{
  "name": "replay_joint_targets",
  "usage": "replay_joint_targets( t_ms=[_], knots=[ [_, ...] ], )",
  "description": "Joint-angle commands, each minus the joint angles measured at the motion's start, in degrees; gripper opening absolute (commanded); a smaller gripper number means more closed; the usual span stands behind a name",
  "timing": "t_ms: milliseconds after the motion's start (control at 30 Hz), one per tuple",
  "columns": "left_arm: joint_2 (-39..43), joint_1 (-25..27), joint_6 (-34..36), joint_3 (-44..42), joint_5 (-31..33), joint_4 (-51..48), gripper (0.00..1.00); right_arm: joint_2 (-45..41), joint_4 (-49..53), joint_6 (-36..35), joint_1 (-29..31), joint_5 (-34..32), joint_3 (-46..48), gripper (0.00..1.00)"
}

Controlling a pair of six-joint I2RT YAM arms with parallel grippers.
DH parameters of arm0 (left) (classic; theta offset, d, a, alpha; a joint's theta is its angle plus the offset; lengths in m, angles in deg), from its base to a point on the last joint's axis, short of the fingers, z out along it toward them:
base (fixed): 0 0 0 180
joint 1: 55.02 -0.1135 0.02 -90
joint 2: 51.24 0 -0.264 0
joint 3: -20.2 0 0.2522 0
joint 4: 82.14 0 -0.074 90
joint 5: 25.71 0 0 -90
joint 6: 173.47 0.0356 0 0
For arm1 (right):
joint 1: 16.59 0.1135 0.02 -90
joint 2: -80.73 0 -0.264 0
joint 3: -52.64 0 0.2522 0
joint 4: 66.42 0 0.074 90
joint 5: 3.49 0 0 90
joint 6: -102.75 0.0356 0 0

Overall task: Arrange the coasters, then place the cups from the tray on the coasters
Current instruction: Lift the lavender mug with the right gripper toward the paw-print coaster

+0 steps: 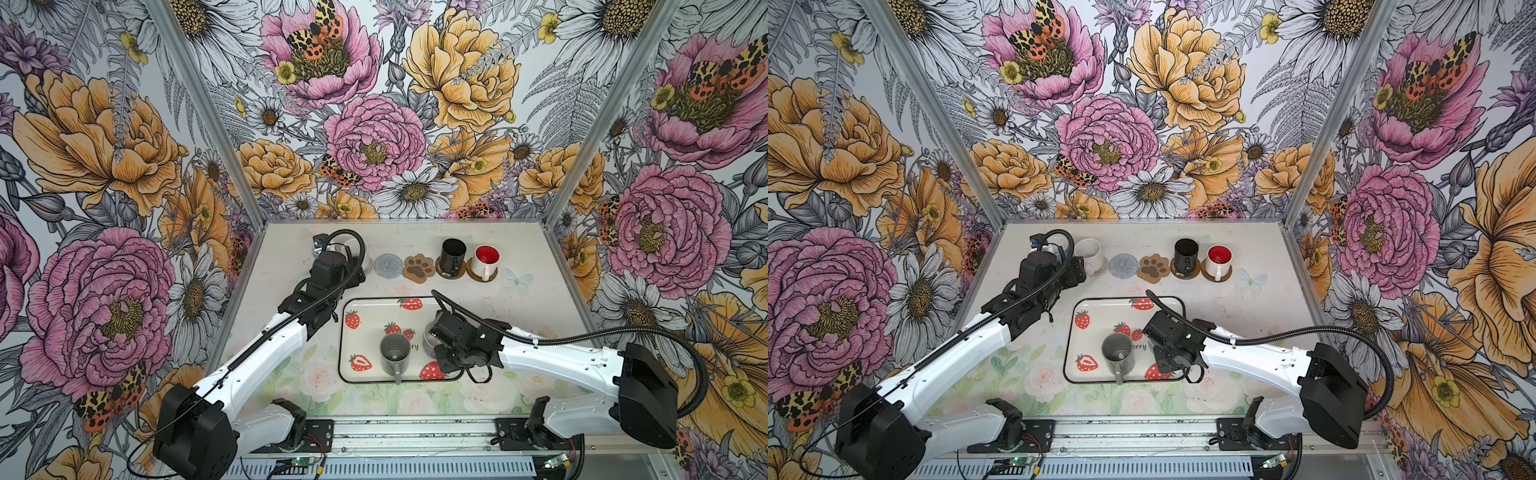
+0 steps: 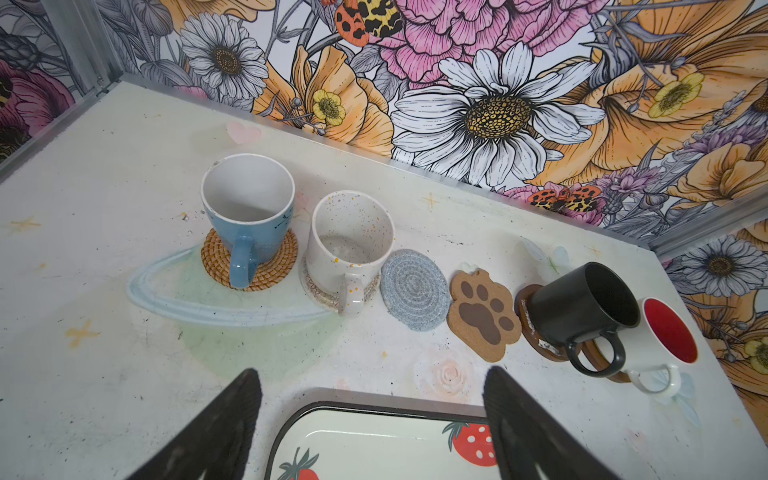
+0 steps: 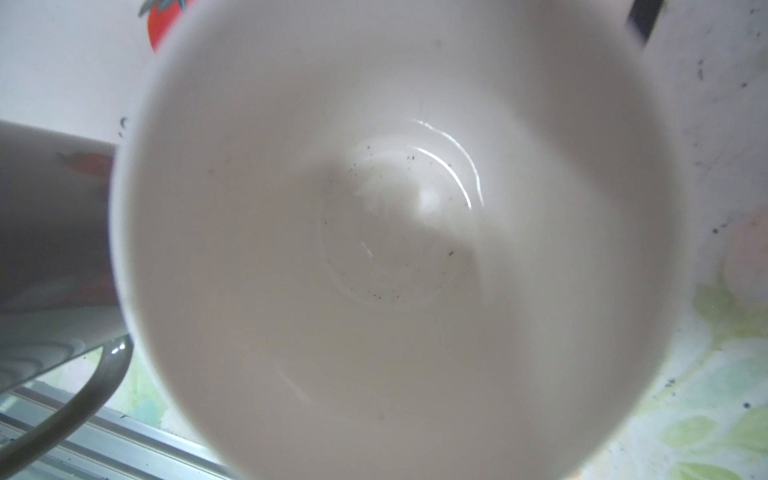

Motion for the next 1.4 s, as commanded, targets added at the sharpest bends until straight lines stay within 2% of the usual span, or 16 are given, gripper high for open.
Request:
replay_joint_targets(
  t_ms=[0,267,633,1367],
  knots=[
    [0.07,-0.57,-0.64,-0.7,-0.94,0.67,0.85,-1.05,-2.16,-2.55,-1.1,-3.19,-3.92,0.0],
    [-0.04,-0.82,-0.55,-0.79,-0.85,0.54,0.85,-0.79,-2.19,-5.7,-4.19,-4.89,-6.85,0.0],
    [-0.01,-1.97,-0.59,-1.21,-0.85,-0.01,0.86,3.08,-2.17,-10.86,-8.36,-2.05,-11.44,0.0],
    [0.35,-4.44,-0.81,-2.72,-2.61,1.14,0.86,18.29,-2.0,-21.08,-18.32,3.0,-28.73,0.0]
  ],
)
